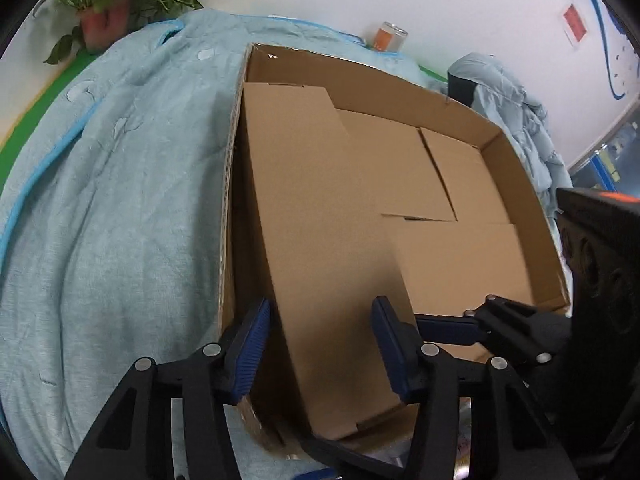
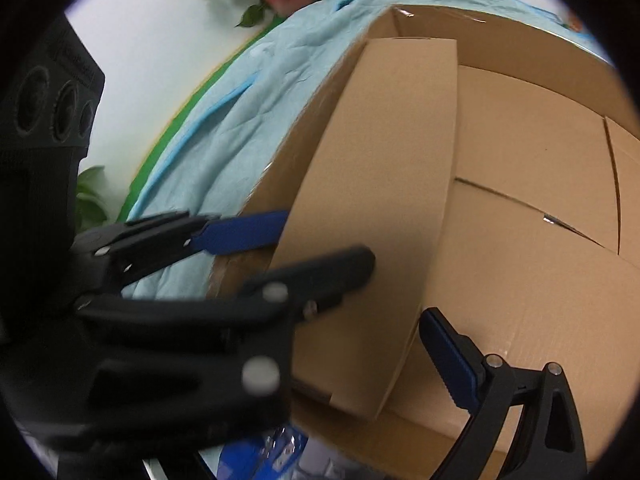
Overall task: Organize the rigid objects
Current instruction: 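Lower the cardboard panel into the open box and open the left gripper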
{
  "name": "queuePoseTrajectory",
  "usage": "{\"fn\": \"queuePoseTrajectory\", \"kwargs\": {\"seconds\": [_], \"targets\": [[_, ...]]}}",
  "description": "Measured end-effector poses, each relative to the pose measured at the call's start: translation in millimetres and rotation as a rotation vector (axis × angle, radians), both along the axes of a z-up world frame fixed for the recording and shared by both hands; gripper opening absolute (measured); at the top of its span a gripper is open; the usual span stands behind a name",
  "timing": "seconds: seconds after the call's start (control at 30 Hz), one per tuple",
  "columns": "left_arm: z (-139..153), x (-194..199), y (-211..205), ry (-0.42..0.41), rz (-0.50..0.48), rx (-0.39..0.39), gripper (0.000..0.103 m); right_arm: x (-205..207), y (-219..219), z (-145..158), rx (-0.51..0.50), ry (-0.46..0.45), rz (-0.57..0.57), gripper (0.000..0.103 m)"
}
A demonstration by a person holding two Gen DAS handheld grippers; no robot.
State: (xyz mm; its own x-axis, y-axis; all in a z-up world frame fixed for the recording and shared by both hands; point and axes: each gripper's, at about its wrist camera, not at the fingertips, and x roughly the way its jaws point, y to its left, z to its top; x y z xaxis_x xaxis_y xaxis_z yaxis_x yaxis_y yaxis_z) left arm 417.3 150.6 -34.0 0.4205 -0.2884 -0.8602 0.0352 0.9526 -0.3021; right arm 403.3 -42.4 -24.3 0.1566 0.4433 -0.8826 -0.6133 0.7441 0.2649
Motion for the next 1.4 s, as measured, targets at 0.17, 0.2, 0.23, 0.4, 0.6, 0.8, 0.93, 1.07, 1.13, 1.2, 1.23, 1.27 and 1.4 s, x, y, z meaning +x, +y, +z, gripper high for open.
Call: {"fn": "queuePoseTrajectory", "kwargs": {"seconds": [0.17,0.2,0.23,0.4,0.6,0.8,0.93,1.07,1.13,1.2,1.23,1.27,1.4], "targets": [[-2,-16,0,-0.024,-0.006,-0.051,0.051,-25,-24,30,0.045,-0.018,0.069,0.095],[-2,-18,4,-0.029,-0.007,-0.058,0.051,-28,-29,31,0.046,-0.019,0.077,0.093],[-3,-24,5,-0.034,-0.007,-0.067,0.052,-29,-30,28,0.041,-0.005,0.082,0.077],[1,-22,8,-0.036,0.013,-0.046,0.054,-23,-23,0,-0.029,0.027,0.047,0.058],[10,-23,8,-0.039,0.011,-0.001,0.054,-28,-15,1,-0.001,0.054,0.048,0.059],[23,-59,18,-0.079,0.028,-0.045,0.057,-35,0,4,0.062,0.058,0.067,0.082],[43,-91,27,-0.191,0.072,-0.001,0.072,-70,4,15,0.017,-0.047,0.116,0.083],[49,-97,40,-0.232,0.120,-0.040,0.080,-74,-23,14,-0.011,-0.069,0.048,0.083],[45,-91,41,-0.219,0.112,-0.026,0.080,-53,-39,11,0.002,-0.039,-0.008,0.082],[37,-82,39,-0.182,0.100,0.005,0.080,-41,-48,8,0.023,-0.022,-0.092,0.077],[35,-80,38,-0.168,0.101,0.012,0.080,-37,-50,9,0.041,-0.014,-0.109,0.067],[34,-79,38,-0.167,0.112,0.015,0.080,-31,-52,8,0.061,-0.001,-0.121,0.051],[43,-101,33,-0.245,0.132,0.038,0.080,-10,-36,3,0.124,0.019,-0.118,0.028]]}}
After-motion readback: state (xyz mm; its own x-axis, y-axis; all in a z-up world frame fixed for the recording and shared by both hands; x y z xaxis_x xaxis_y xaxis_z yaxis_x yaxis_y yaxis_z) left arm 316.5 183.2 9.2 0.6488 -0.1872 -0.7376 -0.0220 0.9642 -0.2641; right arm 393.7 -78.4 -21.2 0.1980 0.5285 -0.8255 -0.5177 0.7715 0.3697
